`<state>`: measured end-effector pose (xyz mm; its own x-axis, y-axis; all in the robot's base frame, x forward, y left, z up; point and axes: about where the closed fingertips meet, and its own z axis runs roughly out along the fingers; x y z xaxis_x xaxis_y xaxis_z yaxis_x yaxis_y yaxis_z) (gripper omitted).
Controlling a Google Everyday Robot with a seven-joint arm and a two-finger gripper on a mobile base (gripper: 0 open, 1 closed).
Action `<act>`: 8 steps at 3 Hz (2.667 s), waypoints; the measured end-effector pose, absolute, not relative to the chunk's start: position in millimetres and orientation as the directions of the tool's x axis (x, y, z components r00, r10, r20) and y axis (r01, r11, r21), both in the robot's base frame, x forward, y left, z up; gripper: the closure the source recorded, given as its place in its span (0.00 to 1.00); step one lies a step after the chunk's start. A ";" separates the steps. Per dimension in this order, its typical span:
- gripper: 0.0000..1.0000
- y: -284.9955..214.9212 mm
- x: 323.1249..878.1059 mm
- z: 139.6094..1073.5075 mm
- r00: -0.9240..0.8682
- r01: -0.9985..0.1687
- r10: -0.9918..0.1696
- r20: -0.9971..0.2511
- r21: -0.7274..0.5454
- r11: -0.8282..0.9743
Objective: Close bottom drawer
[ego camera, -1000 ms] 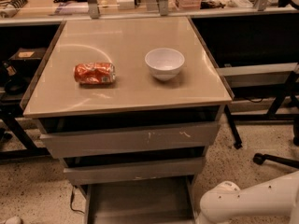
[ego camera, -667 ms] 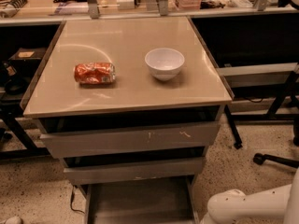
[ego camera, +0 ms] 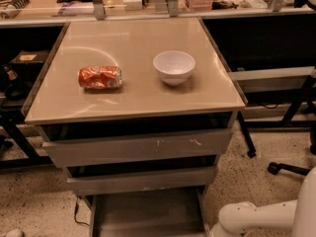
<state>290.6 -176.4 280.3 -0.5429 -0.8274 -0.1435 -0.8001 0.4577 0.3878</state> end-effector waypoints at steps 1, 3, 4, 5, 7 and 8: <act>1.00 -174.4 285.0 261.7 -0.566 -0.787 -0.809 -0.158 0.396 0.473; 1.00 -178.8 293.8 207.8 -0.595 -0.777 -0.779 -0.199 0.389 0.495; 1.00 -178.7 301.0 191.2 -0.584 -0.789 -0.784 -0.210 0.374 0.488; 1.00 -176.7 308.0 183.3 -0.570 -0.801 -0.793 -0.215 0.361 0.478; 0.59 -176.6 308.0 183.2 -0.570 -0.801 -0.793 -0.215 0.361 0.478; 0.35 -176.6 308.0 183.2 -0.570 -0.801 -0.793 -0.215 0.361 0.478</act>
Offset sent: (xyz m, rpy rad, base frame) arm 0.0077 -0.0038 -0.0912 0.0684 -0.0295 -0.1036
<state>308.0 -176.6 183.2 -0.5703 -0.7927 -0.2154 -0.8007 0.4778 0.3614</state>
